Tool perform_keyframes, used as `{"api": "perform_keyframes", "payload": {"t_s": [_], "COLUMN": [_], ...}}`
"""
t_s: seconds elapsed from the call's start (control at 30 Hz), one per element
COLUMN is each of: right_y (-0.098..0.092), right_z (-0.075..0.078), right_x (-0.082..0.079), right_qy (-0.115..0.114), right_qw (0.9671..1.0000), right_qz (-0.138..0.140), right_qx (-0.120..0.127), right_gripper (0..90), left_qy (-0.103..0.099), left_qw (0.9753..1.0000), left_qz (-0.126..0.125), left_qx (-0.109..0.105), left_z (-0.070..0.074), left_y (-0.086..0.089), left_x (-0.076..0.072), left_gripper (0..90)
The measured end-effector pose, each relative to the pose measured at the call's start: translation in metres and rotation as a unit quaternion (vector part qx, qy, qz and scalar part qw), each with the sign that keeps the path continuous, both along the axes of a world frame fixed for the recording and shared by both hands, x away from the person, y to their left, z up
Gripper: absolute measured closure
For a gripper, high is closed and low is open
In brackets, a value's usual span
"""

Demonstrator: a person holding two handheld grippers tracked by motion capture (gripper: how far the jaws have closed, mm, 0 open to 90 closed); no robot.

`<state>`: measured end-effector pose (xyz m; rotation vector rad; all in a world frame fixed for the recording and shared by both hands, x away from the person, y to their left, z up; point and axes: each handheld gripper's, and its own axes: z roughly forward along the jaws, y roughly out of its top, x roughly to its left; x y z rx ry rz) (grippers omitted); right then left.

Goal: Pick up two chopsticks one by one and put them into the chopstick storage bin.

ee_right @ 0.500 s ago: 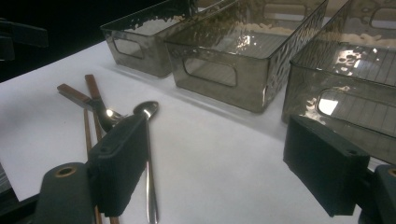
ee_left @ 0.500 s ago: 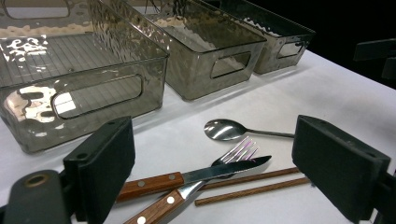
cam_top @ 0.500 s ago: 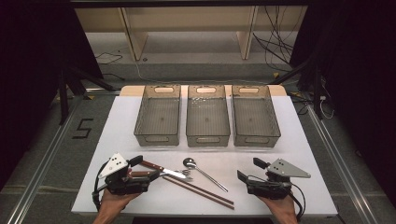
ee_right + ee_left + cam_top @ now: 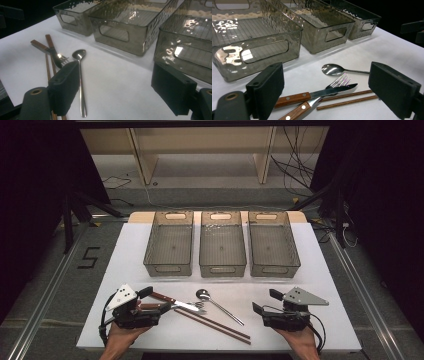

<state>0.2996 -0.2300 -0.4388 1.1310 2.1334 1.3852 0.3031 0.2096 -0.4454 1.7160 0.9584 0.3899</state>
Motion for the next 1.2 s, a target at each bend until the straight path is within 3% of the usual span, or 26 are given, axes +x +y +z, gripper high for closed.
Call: {"api": "perform_keyframes", "payload": {"t_s": [0.27, 0.4, 0.47, 0.67, 1.07, 1.2], "right_y": [0.012, 0.019, 0.028, 0.041, 0.061, 0.067], "right_z": [0.008, 0.011, 0.013, 0.019, 0.027, 0.027], "right_x": [0.011, 0.014, 0.018, 0.027, 0.035, 0.034], "right_qy": [0.045, 0.052, 0.064, 0.083, 0.098, 0.104], "right_qw": [0.9979, 0.9962, 0.9935, 0.9883, 0.9816, 0.9776], "right_qz": [0.022, 0.03, 0.046, 0.057, 0.084, 0.102], "right_qx": [-0.042, -0.063, -0.082, -0.115, -0.14, -0.152], "right_gripper": [24.5, 25.3, 26.0, 27.7, 30.9, 33.6], "left_qy": [-0.001, -0.001, -0.002, -0.002, -0.003, -0.003], "left_qw": [1.0, 1.0, 1.0, 1.0, 1.0, 1.0], "left_qz": [0.004, 0.006, 0.006, 0.006, 0.007, 0.008], "left_qx": [0.0, -0.003, -0.002, 0.0, -0.002, -0.003], "left_z": [0.0, 0.001, 0.001, 0.001, 0.001, 0.001], "left_y": [0.001, 0.0, 0.0, 0.001, 0.001, 0.002], "left_x": [0.001, 0.0, 0.0, 0.001, 0.001, 0.001], "left_gripper": [12.8, 12.8, 12.8, 12.8, 12.8, 12.8]}}
